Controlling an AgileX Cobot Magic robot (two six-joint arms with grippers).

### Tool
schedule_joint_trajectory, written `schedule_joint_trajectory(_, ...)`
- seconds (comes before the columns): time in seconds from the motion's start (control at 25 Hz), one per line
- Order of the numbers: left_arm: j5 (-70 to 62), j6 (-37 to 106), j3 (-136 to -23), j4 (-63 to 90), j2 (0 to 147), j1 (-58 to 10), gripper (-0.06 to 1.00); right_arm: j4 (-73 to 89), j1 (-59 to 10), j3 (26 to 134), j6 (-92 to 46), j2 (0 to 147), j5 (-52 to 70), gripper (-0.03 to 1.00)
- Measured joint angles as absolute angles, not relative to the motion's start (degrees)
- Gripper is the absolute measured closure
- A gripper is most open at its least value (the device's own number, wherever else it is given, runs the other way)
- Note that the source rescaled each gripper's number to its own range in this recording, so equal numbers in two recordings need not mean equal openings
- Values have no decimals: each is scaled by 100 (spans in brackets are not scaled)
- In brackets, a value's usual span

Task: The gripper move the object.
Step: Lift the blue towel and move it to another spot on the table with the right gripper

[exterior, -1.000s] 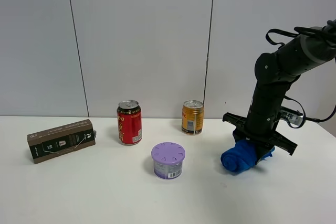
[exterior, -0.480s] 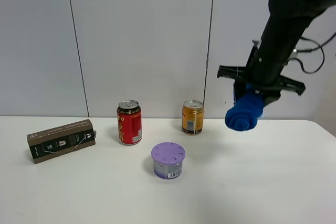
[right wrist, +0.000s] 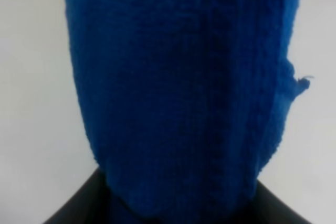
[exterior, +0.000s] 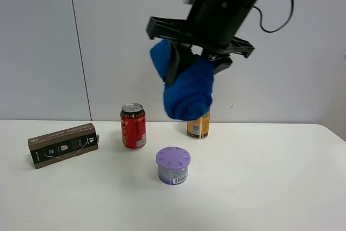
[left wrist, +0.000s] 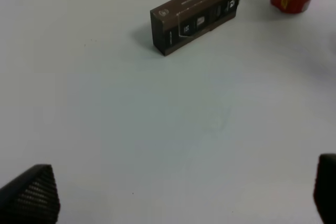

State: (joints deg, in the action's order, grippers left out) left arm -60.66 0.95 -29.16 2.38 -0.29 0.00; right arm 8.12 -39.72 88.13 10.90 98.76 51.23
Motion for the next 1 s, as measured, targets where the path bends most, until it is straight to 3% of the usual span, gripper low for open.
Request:
schedule_joint_trajectory(0.2, -6066, 95, -2916, 238, -29, 0, -6, 806, -4328, 9988, 1023, 10879, 5276, 97)
schedule_joint_trajectory(0.56, -6066, 95, -2916, 238, -29, 0, -6, 806, -4621, 12384, 891, 12994, 6624, 97)
schedule_joint_trajectory(1.0, -6066, 95, -2916, 238, -29, 0, -6, 718, -4870, 13595, 901, 14358, 6805, 97)
